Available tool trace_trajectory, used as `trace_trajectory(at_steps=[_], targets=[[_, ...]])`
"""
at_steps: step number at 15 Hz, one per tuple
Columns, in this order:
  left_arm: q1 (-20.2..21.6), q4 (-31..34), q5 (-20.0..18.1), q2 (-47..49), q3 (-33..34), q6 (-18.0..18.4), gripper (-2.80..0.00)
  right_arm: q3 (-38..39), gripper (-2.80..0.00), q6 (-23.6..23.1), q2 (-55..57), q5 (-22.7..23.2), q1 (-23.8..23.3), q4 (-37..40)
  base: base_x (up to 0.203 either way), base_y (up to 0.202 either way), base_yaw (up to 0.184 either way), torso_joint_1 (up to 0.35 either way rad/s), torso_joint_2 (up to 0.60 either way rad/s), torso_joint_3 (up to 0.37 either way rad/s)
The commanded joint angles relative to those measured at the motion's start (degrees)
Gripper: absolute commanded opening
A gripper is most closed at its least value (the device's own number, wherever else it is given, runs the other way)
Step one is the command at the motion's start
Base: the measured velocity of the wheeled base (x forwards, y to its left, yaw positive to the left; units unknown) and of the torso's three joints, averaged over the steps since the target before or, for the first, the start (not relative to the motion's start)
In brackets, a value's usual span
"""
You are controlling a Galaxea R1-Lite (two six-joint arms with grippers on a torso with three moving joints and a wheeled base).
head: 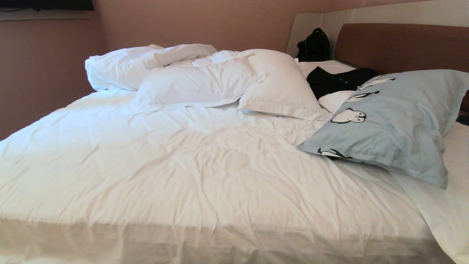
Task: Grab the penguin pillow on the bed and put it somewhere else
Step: Place the pillow at the bedside
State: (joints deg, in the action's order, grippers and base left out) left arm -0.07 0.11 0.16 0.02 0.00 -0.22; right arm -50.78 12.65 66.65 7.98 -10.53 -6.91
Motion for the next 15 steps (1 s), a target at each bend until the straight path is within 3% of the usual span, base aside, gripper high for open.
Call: trace_trajectory(at_steps=[1,9,10,12,15], targets=[[0.0,0.1,0.0,0.0,0.1,0.0,-2.80,2.2,-2.80,1.6,1.8,0.0,-0.6,-0.1,0.000,0.000,0.000,0.000,0.00,0.000],[0.0,0.0,0.0,0.0,0.1,0.0,-2.80,4.1,-2.80,4.6,9.4,0.0,-4.4,-0.2,0.000,0.000,0.000,0.000,0.00,0.000],[0.0,0.0,0.0,0.0,0.1,0.0,-2.80,3.9,0.00,4.7,10.3,0.0,-4.7,-0.2,0.000,0.000,0.000,0.000,0.00,0.000],[0.0,0.0,0.0,0.0,0.1,0.0,-2.80,3.5,0.00,4.7,11.6,0.6,-6.2,-0.4,0.000,0.000,0.000,0.000,0.00,0.000],[0.0,0.0,0.0,0.0,0.1,0.0,-2.80,2.7,0.00,4.2,12.8,7.0,-11.3,-2.5,0.000,0.000,0.000,0.000,0.00,0.000]])
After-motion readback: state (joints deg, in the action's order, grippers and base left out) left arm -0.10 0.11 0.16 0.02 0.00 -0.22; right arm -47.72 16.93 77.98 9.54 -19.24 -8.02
